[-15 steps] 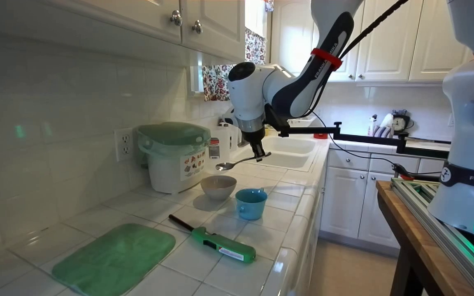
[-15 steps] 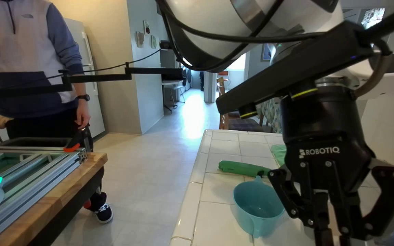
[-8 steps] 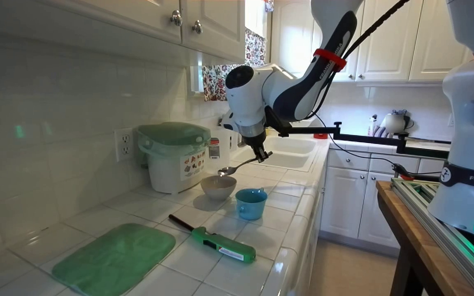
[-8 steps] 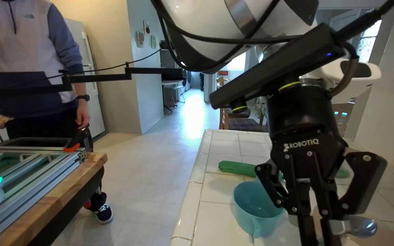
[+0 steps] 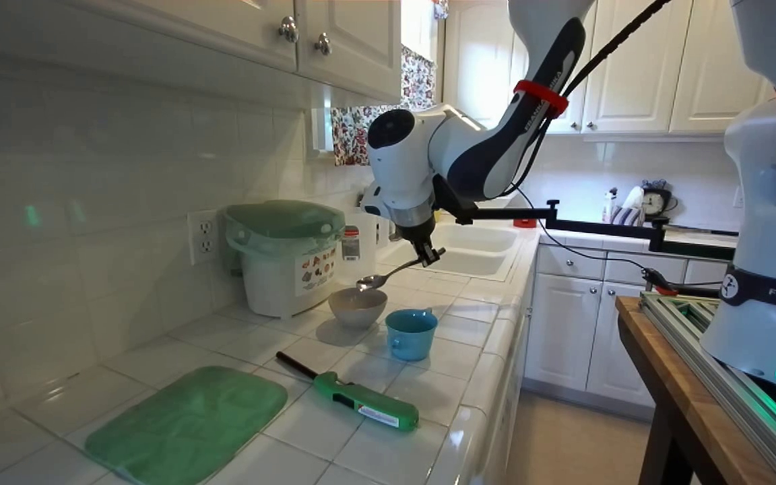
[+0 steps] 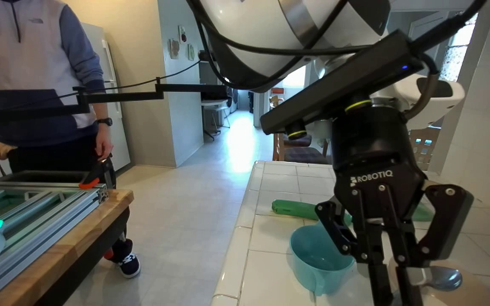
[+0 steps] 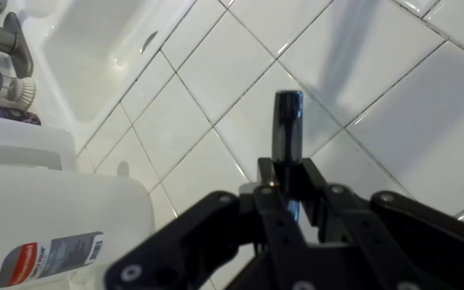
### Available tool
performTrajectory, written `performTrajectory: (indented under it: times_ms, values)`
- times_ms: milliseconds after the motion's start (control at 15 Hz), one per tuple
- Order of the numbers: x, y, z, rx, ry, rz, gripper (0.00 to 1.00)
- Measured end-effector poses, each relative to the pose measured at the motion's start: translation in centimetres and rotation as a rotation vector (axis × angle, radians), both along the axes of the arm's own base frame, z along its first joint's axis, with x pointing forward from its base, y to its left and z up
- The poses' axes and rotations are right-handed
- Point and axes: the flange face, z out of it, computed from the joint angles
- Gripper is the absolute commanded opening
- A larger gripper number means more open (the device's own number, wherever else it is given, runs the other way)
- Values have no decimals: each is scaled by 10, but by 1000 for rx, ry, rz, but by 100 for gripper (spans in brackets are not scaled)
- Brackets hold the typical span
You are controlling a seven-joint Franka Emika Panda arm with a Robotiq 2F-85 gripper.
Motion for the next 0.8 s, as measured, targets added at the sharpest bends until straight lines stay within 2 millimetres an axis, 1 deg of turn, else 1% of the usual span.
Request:
performTrajectory:
  times_ms: [200, 400, 600, 733, 800]
  values:
    - [5, 8, -4, 1, 2, 12, 5]
    - [15, 14, 4, -42, 2, 11, 5]
    - [21, 15, 15, -101, 12, -6, 5]
    - [24, 14, 14, -124, 26, -16, 5]
    - [25, 14, 10, -132, 38, -16, 5]
